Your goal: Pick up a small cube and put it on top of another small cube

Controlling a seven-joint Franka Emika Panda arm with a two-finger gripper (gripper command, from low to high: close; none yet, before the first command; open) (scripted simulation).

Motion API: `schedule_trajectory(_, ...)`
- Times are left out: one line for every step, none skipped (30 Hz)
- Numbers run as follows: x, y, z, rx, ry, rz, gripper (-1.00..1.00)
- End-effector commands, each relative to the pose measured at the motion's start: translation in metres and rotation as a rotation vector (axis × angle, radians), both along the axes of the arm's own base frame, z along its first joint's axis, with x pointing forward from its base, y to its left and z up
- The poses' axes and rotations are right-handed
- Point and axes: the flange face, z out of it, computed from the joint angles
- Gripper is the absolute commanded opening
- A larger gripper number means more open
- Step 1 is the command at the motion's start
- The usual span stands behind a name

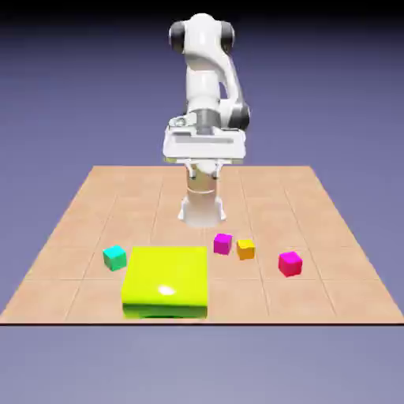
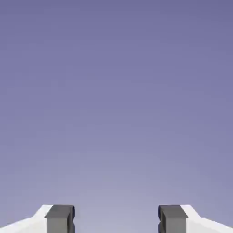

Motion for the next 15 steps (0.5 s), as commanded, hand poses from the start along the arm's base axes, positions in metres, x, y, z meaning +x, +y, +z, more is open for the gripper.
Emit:
schedule_trajectory(0.001, 0.012, -0.017, -0.041, 0.066, 0.039, 0.0)
schedule_trajectory(0.001, 0.023, -0.034, -0.082, 0.132, 0.078, 0.0)
schedule_trajectory(-0.001, 0.034, -0.051, -0.122, 0.197, 0.117, 0.0)
schedule_trajectory(-0.003, 0.044, -0.069, -0.162, 0.262, 0.157, 0.0)
schedule_trajectory(-0.007, 0.054, -0.086, -0.202, 0.327, 0.196, 0.0)
schedule_trajectory(-0.011, 0.063, -0.102, -0.242, 0.39, 0.236, 0.0)
schedule_trajectory(-0.017, 0.071, -0.119, -0.281, 0.454, 0.275, 0.0)
schedule_trajectory(-0.023, 0.079, -0.135, -0.321, 0.516, 0.316, 0.0)
schedule_trajectory(-0.03, 0.087, -0.15, -0.36, 0.577, 0.356, 0.0)
schedule_trajectory(-0.038, 0.093, -0.165, -0.4, 0.637, 0.397, 0.0)
schedule_trajectory(-0.047, 0.1, -0.179, -0.439, 0.696, 0.438, 0.0)
schedule_trajectory(-0.056, 0.106, -0.192, -0.478, 0.753, 0.48, 0.0)
schedule_trajectory(-0.065, 0.111, -0.205, -0.518, 0.809, 0.522, 0.0)
schedule_trajectory(-0.076, 0.116, -0.217, -0.558, 0.863, 0.565, 0.0)
schedule_trajectory(-0.086, 0.121, -0.228, -0.598, 0.916, 0.608, 0.0)
